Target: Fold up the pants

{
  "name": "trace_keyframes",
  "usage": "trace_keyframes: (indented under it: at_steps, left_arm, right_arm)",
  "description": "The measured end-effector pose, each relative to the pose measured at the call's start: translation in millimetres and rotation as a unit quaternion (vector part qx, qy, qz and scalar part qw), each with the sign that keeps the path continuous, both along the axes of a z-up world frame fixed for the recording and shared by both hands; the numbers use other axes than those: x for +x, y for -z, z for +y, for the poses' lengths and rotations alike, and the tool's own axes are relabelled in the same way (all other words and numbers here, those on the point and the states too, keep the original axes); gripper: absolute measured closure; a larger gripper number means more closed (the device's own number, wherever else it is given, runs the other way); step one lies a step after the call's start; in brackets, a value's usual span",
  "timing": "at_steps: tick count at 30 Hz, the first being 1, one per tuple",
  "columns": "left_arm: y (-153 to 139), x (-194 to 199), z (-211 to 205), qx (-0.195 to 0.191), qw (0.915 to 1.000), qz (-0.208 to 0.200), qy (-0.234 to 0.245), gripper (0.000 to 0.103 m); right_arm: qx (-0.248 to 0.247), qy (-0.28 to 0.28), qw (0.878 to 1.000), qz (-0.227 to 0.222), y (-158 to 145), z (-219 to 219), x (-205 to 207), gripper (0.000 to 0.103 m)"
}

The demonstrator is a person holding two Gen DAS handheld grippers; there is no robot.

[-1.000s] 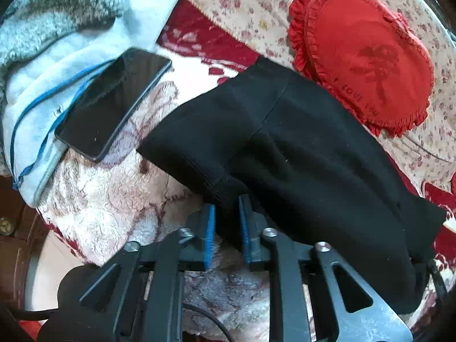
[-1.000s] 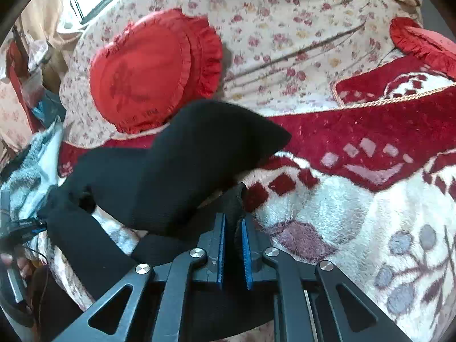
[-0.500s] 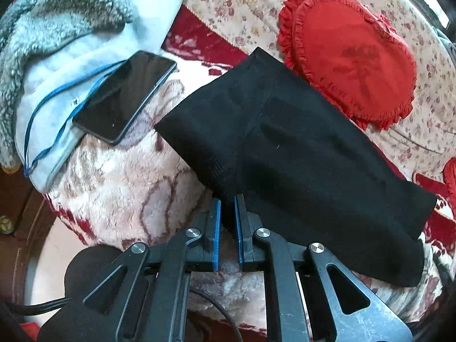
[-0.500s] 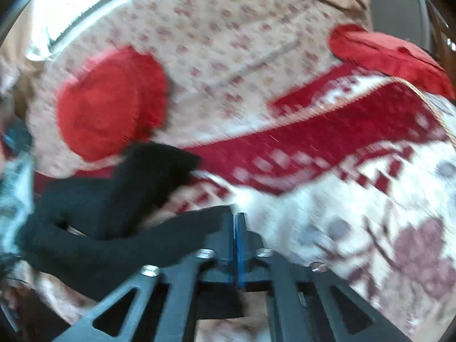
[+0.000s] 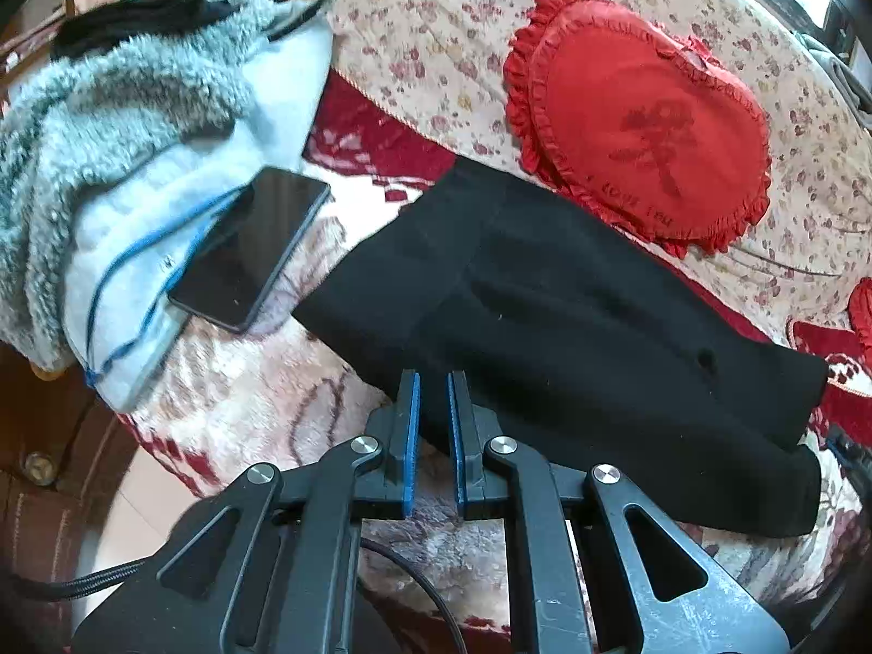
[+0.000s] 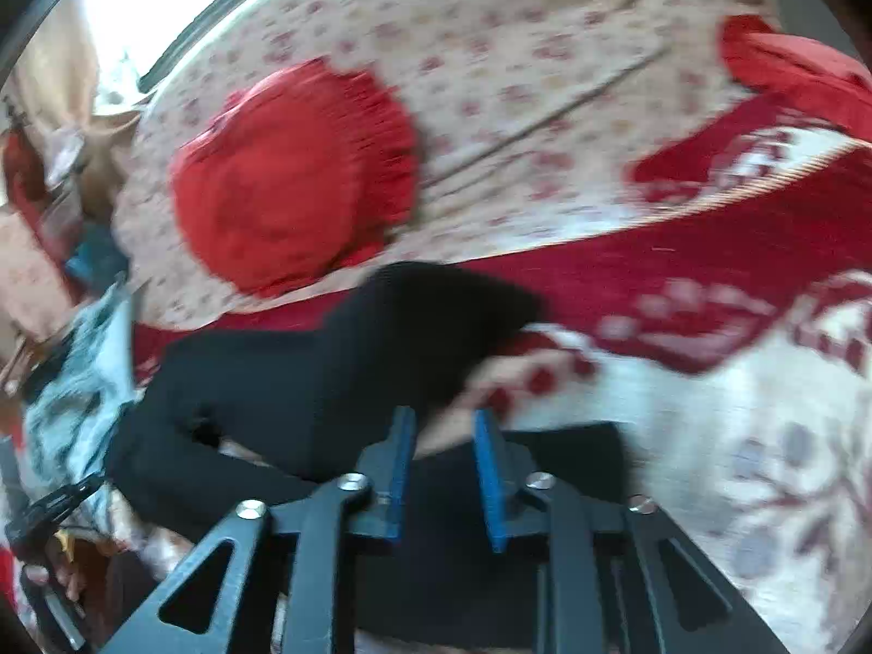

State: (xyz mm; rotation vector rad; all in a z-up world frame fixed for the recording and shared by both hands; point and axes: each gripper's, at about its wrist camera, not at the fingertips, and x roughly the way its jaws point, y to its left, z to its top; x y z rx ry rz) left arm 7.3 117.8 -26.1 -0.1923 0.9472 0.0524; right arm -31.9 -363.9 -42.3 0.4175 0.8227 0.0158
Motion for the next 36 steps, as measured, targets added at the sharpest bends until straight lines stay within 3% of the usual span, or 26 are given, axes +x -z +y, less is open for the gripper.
trace_keyframes:
  at_steps: [3,5,10,14,16,18,21,24,25,29,36]
  left_arm:
    - [-2.4,0.5,2.2,0.001,1.0,0.002,0.002,0.096]
    - [0.3,3.3,0.8,-0.003,0.9999,0.008,0.009,0.088]
    - [13.7,14.6,-10.5,0.003,0.9995,0.022,0.022,0.083]
    - [27.1,27.1,-19.6,-0.007,0.9986,0.043,0.03,0.083]
    - [27.1,32.9,-24.9,-0.003,0.9985,0.042,0.034,0.083]
    - [23.9,39.3,-28.4,-0.001,0.9985,0.037,0.04,0.083]
    - [19.0,56.0,-30.7,0.002,0.9984,0.031,0.047,0.083]
    - [17.7,78.7,-31.0,-0.006,0.9979,0.034,0.055,0.06]
    - [17.3,83.6,-31.2,-0.007,0.9979,0.033,0.056,0.053]
    - [18.4,106.8,-31.7,-0.017,0.9974,0.032,0.063,0.053]
    - [39.9,146.9,-32.1,-0.021,0.996,0.065,0.058,0.053]
  right_arm:
    - [-0.005,-0.033,0.999,-0.004,-3.3,26.3,18.9,0.073]
    - [-0.01,-0.063,0.998,0.0,-2.1,46.4,32.8,0.072]
    - [-0.043,-0.126,0.99,0.047,23.7,85.4,60.3,0.072]
    - [-0.112,-0.119,0.985,0.06,44.8,88.4,79.5,0.072]
    - [-0.124,-0.114,0.984,0.058,43.6,84.7,89.5,0.072]
    - [-0.115,-0.122,0.984,0.052,33.2,85.0,93.5,0.072]
    - [-0.09,-0.171,0.981,0.008,5.9,101.5,103.7,0.071]
    - [-0.073,-0.219,0.973,-0.008,-5.3,123.8,126.9,0.066]
    - [-0.063,-0.236,0.97,-0.009,-4.8,133.4,139.6,0.065]
    - [-0.055,-0.285,0.957,0.01,7.7,162.2,186.0,0.065]
    - [-0.038,-0.341,0.938,0.053,40.1,197.6,245.5,0.065]
